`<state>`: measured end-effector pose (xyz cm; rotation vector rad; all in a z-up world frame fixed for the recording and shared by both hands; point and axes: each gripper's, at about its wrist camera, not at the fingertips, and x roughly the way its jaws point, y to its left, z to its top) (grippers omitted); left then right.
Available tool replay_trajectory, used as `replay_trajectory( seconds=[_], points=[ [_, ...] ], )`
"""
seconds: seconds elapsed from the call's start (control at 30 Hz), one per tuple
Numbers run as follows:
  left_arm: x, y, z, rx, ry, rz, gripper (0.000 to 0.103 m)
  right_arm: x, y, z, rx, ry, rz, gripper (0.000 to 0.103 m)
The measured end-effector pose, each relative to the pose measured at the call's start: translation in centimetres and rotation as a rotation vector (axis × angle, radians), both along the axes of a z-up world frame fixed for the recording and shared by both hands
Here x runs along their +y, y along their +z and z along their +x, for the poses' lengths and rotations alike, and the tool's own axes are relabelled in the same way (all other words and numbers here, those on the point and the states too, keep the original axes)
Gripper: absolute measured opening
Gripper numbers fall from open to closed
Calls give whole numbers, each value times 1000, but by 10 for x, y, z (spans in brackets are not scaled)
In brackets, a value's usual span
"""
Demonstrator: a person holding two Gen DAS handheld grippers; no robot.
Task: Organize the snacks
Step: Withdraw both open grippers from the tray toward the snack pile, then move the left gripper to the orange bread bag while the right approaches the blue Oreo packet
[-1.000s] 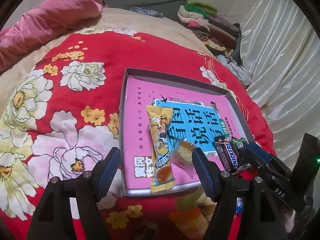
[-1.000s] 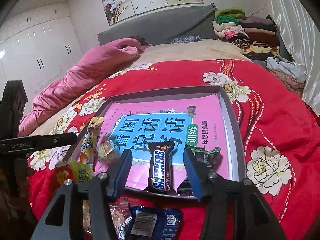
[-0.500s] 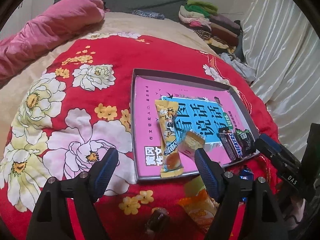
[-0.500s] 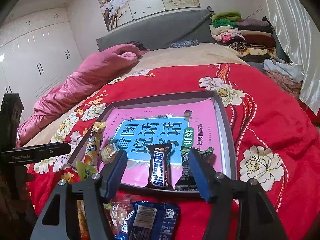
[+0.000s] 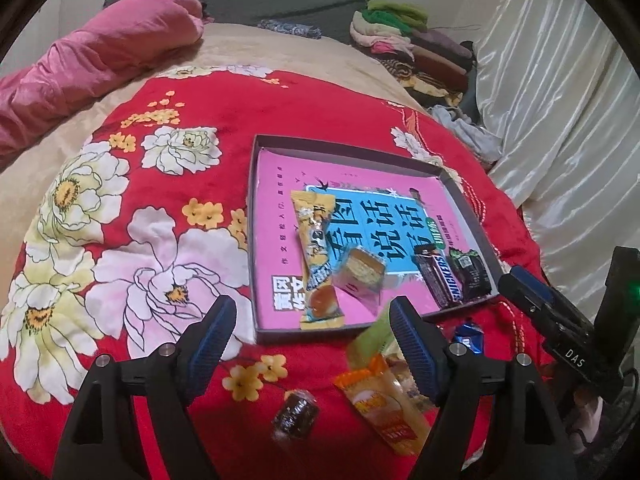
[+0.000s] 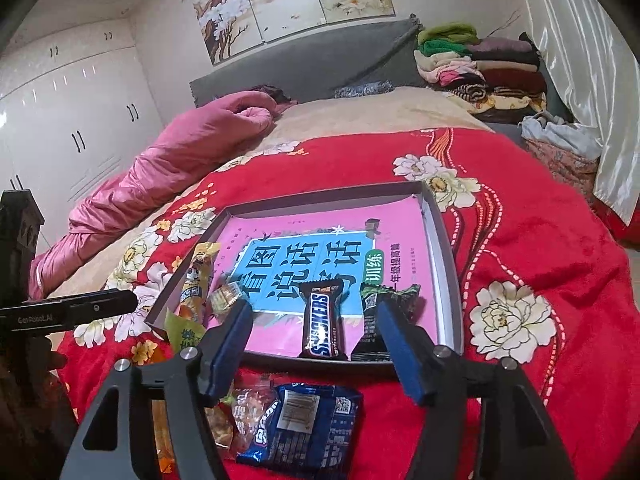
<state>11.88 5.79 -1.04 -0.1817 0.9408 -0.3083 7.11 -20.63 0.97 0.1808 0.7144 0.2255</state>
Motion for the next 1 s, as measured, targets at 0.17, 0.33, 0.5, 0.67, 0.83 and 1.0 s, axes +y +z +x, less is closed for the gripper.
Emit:
replay_trajectory(
  seconds=[0.17, 0.33, 0.5, 0.67, 0.83, 1.0],
  points=[
    [-7, 1, -10, 11, -19, -11, 80, 1, 4, -7, 6, -9, 5, 72],
    [-13, -3, -18, 33, -39, -2, 80, 3, 6, -12, 7, -9, -3, 73],
    [-14, -10, -25, 69, -34, -20, 80, 5, 7, -16, 13, -12, -5, 74],
    [-18, -14, -32, 88, -44, -22, 80, 2, 5, -22, 27, -23, -4, 74],
    [-22, -17, -39, 103, -60, -31, 80, -1, 3, -27, 39, -32, -2, 74],
    [-28, -20, -45, 122, -84, -36, 80, -2, 1, -31, 53, -27, 2, 74]
  ],
)
